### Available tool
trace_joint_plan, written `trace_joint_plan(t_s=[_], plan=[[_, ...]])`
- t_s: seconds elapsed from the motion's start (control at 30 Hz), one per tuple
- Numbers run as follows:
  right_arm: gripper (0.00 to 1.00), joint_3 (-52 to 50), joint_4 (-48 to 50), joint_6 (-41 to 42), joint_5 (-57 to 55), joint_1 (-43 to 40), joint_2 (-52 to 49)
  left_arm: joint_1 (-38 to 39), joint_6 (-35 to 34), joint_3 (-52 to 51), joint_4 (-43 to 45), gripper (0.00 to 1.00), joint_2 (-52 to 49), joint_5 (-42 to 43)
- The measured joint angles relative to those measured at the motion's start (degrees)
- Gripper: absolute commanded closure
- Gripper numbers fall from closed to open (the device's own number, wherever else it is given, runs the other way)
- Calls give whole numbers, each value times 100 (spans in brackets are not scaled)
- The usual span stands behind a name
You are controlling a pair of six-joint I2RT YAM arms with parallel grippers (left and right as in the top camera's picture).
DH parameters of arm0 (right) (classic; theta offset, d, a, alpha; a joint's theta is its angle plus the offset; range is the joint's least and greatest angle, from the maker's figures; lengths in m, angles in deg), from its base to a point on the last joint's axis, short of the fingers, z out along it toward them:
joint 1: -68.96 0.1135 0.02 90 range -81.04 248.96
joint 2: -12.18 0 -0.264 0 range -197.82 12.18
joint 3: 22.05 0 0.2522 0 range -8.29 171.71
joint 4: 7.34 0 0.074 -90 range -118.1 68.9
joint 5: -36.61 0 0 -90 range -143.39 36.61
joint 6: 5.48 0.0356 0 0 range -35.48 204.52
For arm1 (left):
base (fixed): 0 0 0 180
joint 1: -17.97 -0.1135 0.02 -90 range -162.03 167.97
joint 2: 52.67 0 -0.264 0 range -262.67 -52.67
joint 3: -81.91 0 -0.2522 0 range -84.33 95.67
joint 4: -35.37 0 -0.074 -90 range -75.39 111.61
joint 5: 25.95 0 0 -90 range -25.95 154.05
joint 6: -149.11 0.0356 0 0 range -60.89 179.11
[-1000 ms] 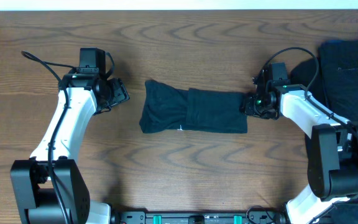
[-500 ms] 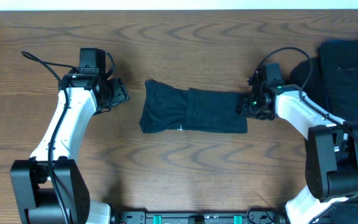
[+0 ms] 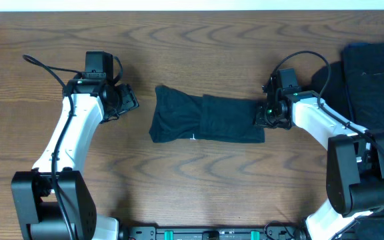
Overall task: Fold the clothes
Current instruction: 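Grasp the bundle's right end with the right gripper, then fold the bundle's right end leftward over itself with the right gripper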
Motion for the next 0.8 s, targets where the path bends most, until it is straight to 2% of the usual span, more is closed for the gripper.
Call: trace_joint_plan(t_s=[0.23,0.47,0.8], plan=[[99,144,-417,-63,46,-557,-7,0,0,0,0,28,0,0],[99,914,-1351,-431,-15,-1401,-9,0,0,0,13,28,0,2],[99,2367,-2529,-608,420,-1309,-9,0,0,0,24,28,0,0]])
